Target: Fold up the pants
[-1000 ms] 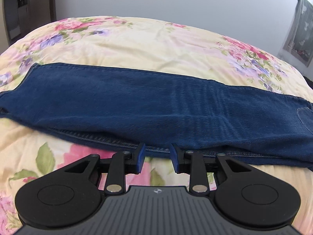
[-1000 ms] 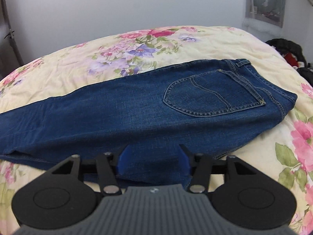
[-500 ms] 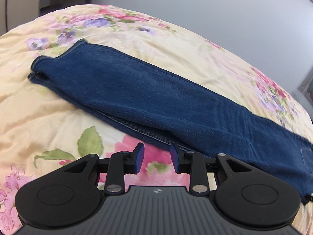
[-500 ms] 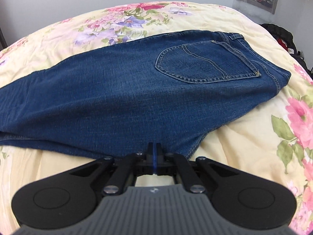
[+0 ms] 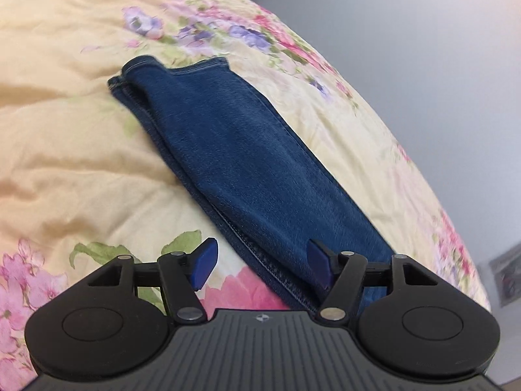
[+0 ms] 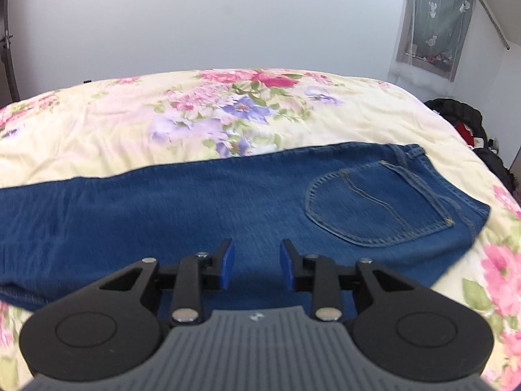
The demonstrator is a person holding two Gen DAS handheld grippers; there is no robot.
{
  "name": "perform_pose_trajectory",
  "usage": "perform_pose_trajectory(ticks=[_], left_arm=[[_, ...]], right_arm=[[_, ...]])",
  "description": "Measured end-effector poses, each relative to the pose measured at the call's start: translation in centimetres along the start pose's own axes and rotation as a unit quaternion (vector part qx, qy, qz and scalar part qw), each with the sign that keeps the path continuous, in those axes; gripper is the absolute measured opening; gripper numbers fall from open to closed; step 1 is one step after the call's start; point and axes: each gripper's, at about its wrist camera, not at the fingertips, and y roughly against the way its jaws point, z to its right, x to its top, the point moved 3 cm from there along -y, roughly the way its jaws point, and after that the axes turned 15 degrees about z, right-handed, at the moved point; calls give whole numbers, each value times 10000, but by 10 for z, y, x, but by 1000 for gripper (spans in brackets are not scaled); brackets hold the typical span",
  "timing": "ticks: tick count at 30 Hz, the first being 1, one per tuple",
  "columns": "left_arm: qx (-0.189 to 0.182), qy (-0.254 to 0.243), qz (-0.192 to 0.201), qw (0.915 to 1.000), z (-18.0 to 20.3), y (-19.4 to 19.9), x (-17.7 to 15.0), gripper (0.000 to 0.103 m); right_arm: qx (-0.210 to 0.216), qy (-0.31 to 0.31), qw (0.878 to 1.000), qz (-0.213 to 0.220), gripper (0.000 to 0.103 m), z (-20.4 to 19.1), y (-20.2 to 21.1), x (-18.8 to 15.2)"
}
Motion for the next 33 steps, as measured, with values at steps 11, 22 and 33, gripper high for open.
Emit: perform_pose_trajectory(ticks=[11,22,33], left_arm=[[49,1302,-96,9914,-45,-46,6,81],[17,1600,199,9869,-80,-89,48,51],[0,-58,767,9970,-40,-74,74,7]], right_arm=[[144,336,9991,-198,25,-34,-48,4],[441,587,9965,-388,25,-33,-63,10],[1404,572,9861,-682,11,-79,-100,42]])
